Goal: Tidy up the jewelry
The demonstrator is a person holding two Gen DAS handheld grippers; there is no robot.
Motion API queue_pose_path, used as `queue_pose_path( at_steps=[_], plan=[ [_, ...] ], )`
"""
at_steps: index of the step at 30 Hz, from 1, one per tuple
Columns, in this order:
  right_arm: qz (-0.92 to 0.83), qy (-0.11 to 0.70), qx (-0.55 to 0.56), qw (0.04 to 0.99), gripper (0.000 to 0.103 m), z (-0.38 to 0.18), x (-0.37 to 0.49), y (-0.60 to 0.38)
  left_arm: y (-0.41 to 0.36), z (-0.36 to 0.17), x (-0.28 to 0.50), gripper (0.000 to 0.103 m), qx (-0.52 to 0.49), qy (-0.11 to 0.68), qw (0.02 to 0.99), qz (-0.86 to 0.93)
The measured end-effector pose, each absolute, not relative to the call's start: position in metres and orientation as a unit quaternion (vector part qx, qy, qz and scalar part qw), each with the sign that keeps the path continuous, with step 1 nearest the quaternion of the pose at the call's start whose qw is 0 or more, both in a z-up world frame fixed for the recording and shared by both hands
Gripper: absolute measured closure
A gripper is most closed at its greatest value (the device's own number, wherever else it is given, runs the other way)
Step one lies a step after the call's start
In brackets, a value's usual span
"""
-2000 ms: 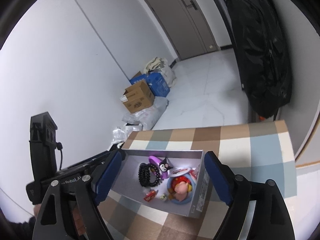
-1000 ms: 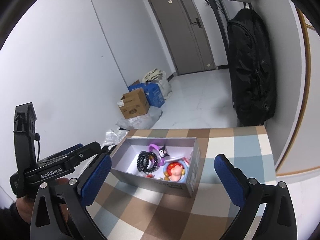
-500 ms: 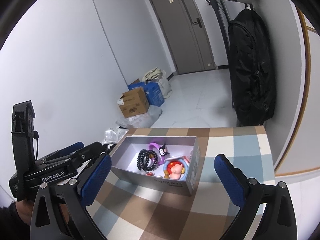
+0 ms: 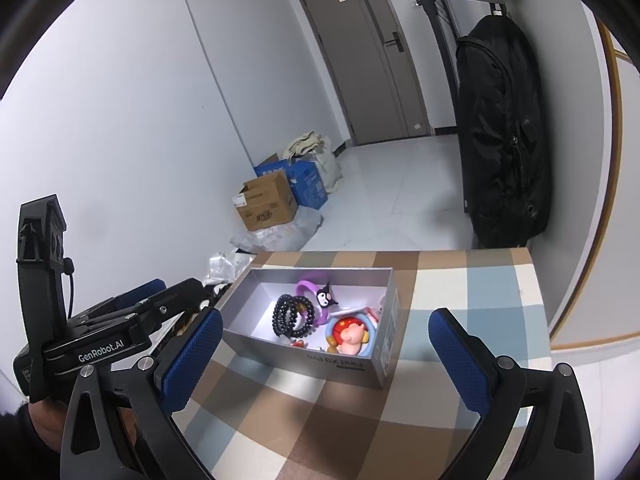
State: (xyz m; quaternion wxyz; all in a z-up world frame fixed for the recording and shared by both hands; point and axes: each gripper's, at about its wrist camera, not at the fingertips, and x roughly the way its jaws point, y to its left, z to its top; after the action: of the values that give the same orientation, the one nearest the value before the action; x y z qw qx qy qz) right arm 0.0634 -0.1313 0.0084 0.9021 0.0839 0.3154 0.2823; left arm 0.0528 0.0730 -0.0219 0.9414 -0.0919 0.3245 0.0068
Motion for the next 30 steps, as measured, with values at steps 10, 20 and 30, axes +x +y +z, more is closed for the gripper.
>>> queue_pose_path(
  at_steps=[10, 20, 30],
  plan=[
    [0.280, 0.319, 0.085, 0.901, 0.000, 0.0067, 0.0651, -0.1324, 0.0718, -0.0232, 0.0557, 0.016, -0.092, 0.328, 0.940, -0.001],
    [0.283, 0.322, 0.084, 0.900, 0.000, 0.0064, 0.0654, -0.1312, 0.0720, -0.0245, 0.0564, 0.016, -0.098, 0.331, 0.939, -0.004],
    [0.283, 0.322, 0.082, 0.900, 0.000, 0.0065, 0.0658, -0.1317, 0.0709, -0.0238, 0.0556, 0.016, -0.096, 0.330, 0.939, -0.006]
  ],
)
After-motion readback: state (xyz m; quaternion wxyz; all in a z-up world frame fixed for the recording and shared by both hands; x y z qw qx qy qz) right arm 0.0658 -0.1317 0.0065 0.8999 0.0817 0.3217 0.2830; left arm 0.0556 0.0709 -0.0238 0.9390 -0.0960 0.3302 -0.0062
